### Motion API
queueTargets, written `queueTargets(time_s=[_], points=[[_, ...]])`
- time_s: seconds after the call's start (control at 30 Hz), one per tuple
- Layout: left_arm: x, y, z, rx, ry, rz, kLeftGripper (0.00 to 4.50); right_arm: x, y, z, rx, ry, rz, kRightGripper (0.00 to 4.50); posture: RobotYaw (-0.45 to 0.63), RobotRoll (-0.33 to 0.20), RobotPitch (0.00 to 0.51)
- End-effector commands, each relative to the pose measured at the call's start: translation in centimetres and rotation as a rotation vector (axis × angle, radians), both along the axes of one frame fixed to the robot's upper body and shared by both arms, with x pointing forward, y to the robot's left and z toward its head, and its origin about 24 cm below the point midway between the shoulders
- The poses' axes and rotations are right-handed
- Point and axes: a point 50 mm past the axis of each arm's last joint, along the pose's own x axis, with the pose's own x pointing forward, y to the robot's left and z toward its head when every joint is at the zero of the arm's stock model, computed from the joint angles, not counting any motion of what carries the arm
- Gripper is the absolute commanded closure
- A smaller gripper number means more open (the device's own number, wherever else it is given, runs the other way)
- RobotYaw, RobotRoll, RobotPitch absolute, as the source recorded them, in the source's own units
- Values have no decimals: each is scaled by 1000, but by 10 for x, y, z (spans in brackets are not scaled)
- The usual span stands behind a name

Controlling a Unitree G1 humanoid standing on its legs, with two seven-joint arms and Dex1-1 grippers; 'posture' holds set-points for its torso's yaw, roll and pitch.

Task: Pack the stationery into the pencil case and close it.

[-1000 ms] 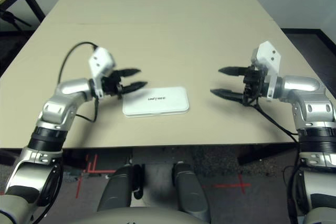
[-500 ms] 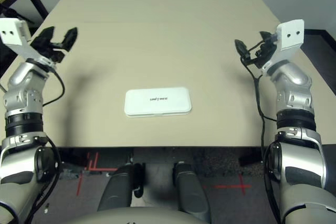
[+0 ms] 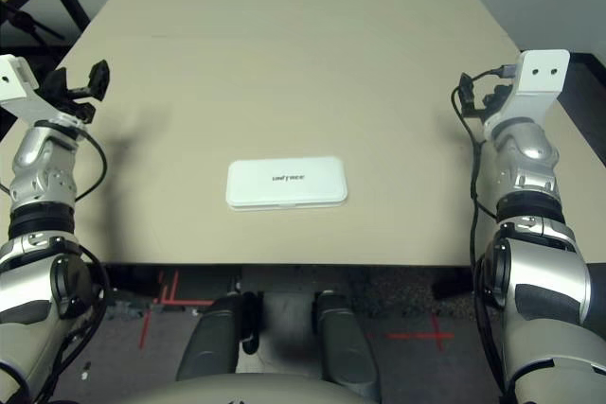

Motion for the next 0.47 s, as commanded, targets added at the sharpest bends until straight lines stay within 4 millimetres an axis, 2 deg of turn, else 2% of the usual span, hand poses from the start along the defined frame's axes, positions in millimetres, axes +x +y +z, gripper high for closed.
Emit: queueTargets(time_s=[0.03, 0.47], points=[[-2, -2, -6, 12, 10, -3, 25, 0, 1, -2, -4, 5, 11, 0, -2, 0, 196], [-2, -8, -8, 32, 19, -38, 25, 5, 15, -10, 2, 15, 65, 0, -2, 0, 185]])
